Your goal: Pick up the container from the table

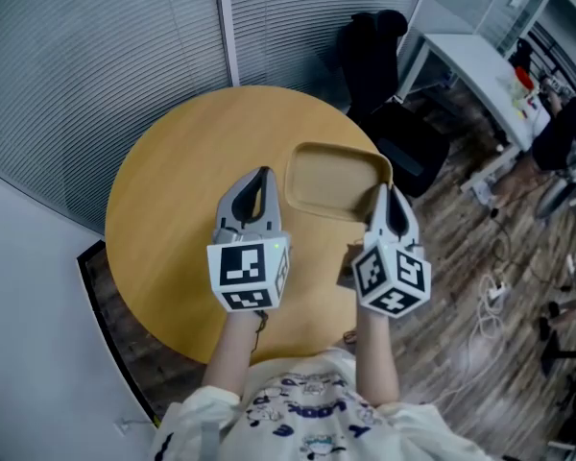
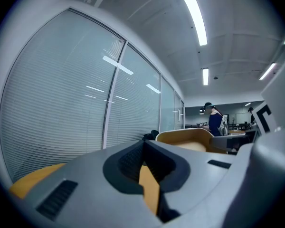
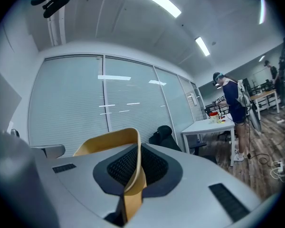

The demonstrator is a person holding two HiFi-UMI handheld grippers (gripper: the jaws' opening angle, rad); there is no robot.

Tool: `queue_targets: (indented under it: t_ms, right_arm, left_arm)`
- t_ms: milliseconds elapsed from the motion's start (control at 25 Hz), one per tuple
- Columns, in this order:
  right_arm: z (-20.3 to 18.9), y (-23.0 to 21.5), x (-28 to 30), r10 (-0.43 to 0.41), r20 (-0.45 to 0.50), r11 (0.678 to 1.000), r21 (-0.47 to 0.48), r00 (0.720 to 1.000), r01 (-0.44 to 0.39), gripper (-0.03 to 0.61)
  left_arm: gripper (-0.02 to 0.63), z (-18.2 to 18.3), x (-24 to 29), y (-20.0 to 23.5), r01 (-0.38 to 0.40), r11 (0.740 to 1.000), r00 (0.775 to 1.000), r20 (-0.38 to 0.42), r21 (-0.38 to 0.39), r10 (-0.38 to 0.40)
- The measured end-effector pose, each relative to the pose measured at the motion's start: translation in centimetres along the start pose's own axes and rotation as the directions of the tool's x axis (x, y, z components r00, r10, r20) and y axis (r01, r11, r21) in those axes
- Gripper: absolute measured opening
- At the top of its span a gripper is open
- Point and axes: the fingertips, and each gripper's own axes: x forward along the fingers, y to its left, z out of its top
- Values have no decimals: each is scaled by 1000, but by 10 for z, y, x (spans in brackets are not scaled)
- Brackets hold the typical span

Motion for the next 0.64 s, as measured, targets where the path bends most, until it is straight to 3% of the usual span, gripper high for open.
queue_targets:
  t_ms: [640]
  right_arm:
    - [4, -6, -9, -10, 9, 1000, 3, 1000, 10, 17]
  left_arm:
    - [2, 3, -2, -10, 15, 1000, 1000, 8, 5, -15]
